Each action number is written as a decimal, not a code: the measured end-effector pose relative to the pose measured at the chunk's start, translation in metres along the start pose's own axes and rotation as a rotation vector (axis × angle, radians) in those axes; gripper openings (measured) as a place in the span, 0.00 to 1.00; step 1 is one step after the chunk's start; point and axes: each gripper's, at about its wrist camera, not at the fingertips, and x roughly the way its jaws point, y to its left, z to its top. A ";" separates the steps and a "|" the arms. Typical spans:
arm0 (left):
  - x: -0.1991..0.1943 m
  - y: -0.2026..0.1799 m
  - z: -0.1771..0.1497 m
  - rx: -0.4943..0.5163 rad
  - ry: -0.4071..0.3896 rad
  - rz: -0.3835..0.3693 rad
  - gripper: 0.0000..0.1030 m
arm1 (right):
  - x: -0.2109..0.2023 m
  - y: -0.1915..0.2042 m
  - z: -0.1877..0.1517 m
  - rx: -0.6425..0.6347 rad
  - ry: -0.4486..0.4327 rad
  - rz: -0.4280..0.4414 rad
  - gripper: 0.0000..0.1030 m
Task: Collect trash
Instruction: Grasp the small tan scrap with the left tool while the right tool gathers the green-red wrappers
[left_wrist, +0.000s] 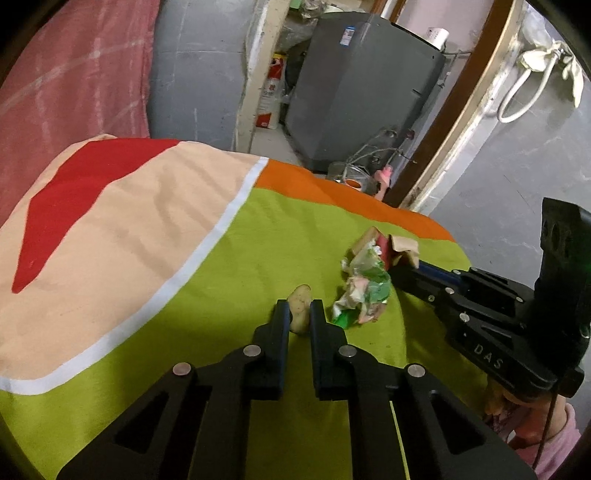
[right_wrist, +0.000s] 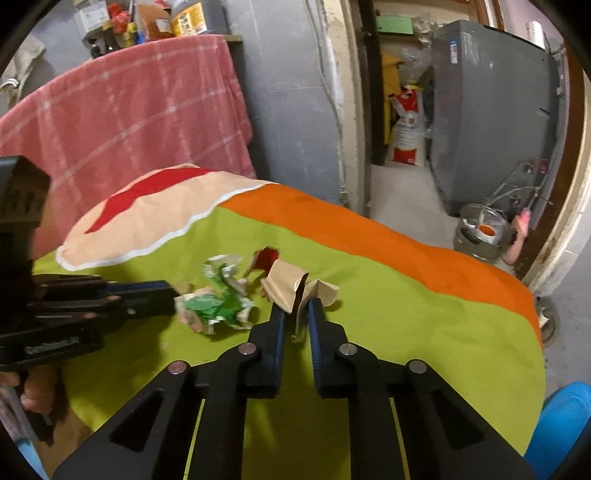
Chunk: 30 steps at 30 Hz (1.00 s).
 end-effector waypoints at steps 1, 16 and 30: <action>0.000 -0.001 0.000 0.007 0.001 -0.006 0.08 | 0.000 0.002 0.000 -0.006 0.001 0.011 0.09; -0.003 -0.026 -0.016 0.114 -0.007 -0.022 0.08 | -0.029 0.010 -0.023 0.005 0.004 0.006 0.07; -0.022 -0.014 -0.030 0.013 -0.077 0.041 0.07 | -0.043 0.002 -0.030 0.048 -0.036 -0.051 0.13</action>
